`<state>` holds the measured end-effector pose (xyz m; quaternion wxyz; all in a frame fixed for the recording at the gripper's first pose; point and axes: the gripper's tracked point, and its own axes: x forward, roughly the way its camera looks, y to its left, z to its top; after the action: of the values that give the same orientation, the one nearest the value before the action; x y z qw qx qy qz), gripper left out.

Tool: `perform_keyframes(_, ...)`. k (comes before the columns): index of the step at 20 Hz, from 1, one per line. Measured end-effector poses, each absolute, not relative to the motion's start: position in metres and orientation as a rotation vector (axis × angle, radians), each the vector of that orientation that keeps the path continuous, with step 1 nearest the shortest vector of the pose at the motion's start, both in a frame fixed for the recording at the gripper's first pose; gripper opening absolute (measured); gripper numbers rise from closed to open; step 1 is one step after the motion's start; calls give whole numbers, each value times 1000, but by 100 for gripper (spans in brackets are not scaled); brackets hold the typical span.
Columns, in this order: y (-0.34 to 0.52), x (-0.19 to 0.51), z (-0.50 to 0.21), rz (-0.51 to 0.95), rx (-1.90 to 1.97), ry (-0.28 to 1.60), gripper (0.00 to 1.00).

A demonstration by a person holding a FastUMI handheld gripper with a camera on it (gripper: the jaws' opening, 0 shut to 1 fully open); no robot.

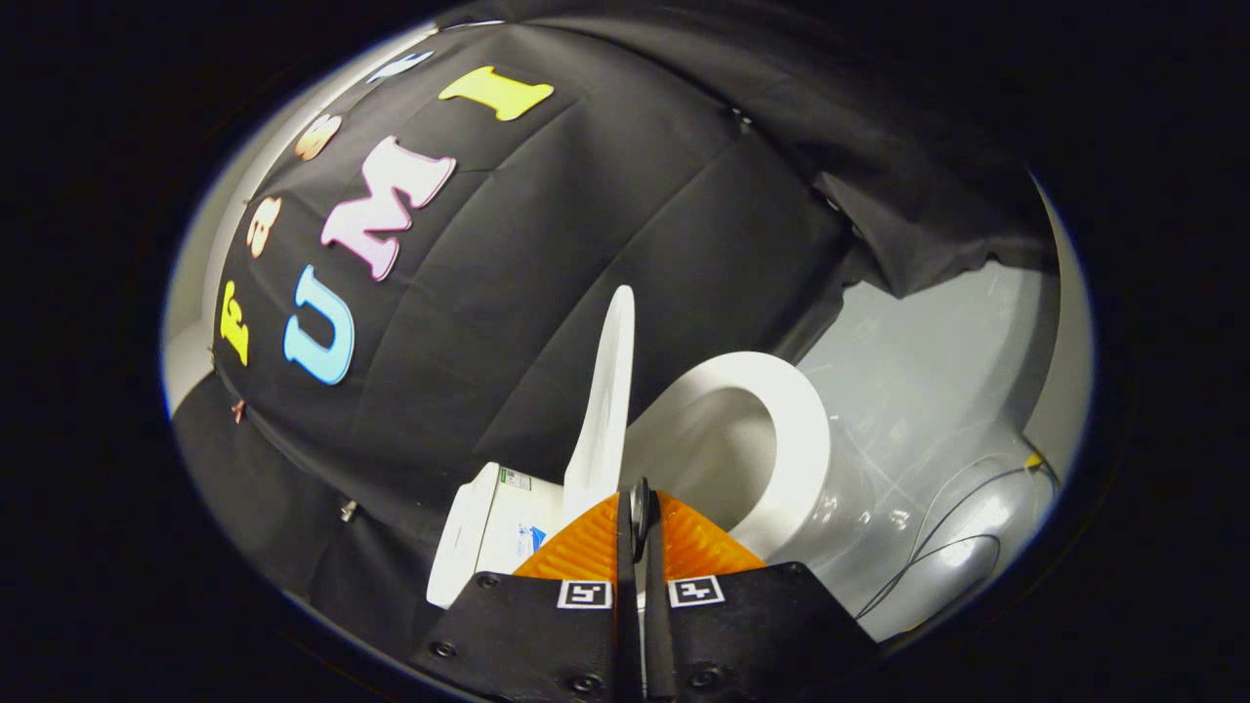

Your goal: Open the toilet lid.

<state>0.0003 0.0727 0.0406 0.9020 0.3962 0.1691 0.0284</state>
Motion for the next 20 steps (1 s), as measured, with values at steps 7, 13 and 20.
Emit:
perform_keyframes(7,117,-2,95,18,577,327,8)
perform_keyframes(13,154,-3,127,3,451,299,8)
perform_keyframes(20,207,-8,157,7,346,264,10)
